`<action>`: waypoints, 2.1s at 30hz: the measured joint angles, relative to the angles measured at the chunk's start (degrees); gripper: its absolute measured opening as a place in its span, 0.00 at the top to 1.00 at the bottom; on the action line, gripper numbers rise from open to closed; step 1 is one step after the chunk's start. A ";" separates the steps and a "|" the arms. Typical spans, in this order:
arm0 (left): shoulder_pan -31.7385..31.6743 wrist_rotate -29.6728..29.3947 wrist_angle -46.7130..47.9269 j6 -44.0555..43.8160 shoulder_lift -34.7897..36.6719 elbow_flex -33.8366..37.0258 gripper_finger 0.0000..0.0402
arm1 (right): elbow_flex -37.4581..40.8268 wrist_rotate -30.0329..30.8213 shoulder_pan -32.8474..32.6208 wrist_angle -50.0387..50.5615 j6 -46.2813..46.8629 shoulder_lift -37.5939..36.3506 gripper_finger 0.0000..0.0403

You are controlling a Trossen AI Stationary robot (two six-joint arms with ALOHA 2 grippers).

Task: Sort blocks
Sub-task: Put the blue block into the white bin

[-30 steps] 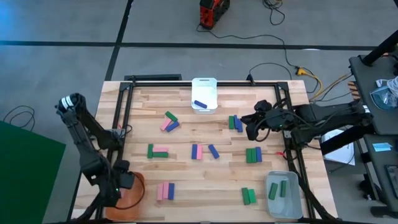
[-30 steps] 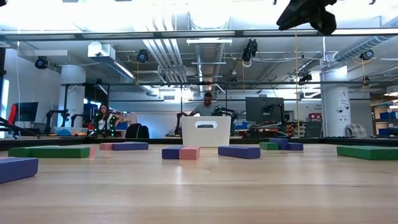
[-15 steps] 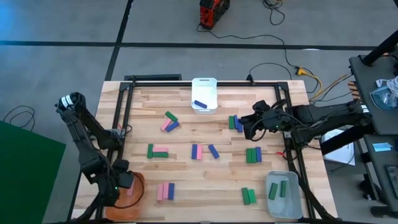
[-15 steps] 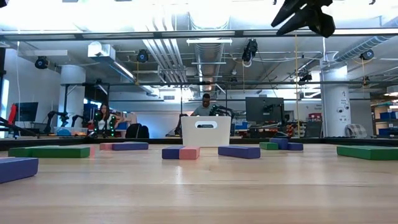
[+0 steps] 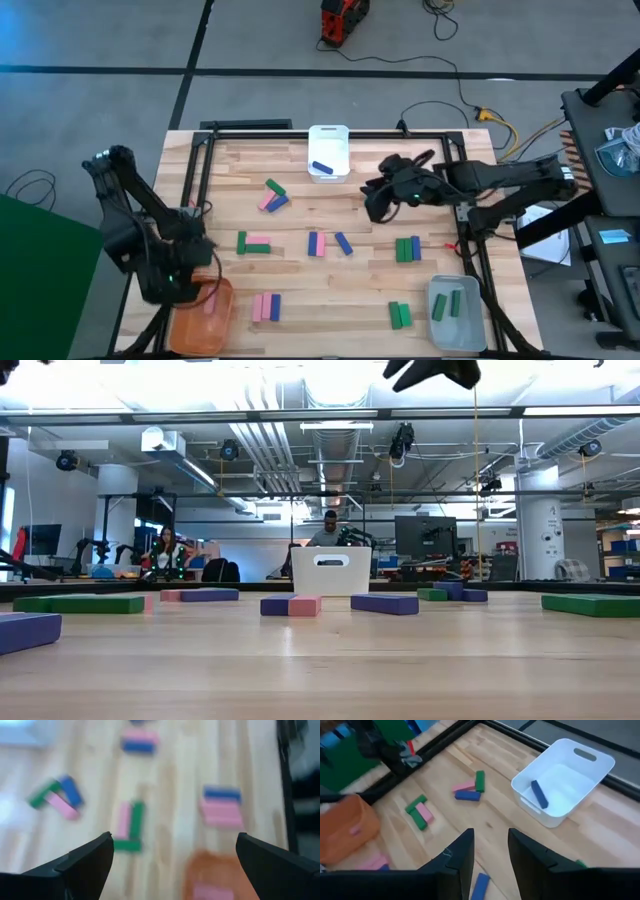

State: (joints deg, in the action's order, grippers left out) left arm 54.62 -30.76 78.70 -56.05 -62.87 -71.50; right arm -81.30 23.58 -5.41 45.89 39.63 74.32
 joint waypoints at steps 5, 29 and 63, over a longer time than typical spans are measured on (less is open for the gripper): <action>-7.28 -8.68 -6.23 5.97 7.01 2.55 0.03 | -6.91 -2.71 1.81 6.03 -0.36 5.22 0.72; -43.02 15.78 -76.15 21.16 13.83 33.44 0.03 | -18.87 -28.55 4.82 24.61 10.21 29.62 0.72; -43.07 -10.82 -37.32 14.55 20.28 17.69 0.03 | -8.38 -23.61 1.16 8.22 7.35 41.10 0.30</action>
State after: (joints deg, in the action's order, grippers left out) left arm 11.56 -41.58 41.38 -41.50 -42.59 -53.81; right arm -89.68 -0.03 -4.25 54.11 46.98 115.41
